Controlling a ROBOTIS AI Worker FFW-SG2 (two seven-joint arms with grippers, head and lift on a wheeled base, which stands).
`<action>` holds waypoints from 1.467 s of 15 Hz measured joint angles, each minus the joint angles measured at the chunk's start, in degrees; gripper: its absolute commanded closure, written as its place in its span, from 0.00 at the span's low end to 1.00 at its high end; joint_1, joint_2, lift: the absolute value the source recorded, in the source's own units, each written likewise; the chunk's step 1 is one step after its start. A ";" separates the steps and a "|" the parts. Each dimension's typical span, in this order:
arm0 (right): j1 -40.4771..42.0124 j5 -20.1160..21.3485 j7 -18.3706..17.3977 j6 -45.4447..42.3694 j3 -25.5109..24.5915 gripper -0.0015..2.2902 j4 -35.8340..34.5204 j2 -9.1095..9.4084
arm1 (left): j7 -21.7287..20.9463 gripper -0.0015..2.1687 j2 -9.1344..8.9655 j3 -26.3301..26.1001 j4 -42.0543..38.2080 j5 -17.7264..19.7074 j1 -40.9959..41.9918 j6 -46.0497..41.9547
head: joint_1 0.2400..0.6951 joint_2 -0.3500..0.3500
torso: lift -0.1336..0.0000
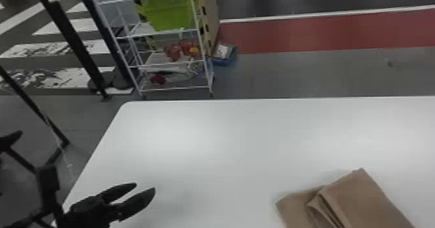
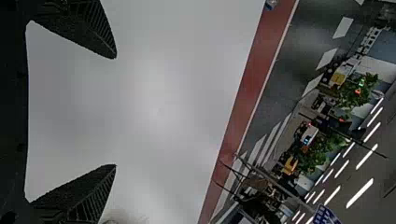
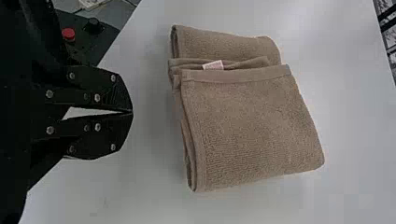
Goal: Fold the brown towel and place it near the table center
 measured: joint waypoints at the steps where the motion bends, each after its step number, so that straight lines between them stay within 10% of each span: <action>1: -0.51 0.49 0.00 -0.12 -0.20 0.97 0.42 0.13 | 0.03 0.02 0.00 -0.17 0.13 -0.06 -0.07 0.00 | 1.00 0.76 | 0.09; 22: -42.28 15.43 0.00 8.33 18.58 0.97 34.12 10.04 | -1.05 0.02 0.00 1.20 1.23 0.55 0.04 -0.70 | 1.00 0.86 | 0.09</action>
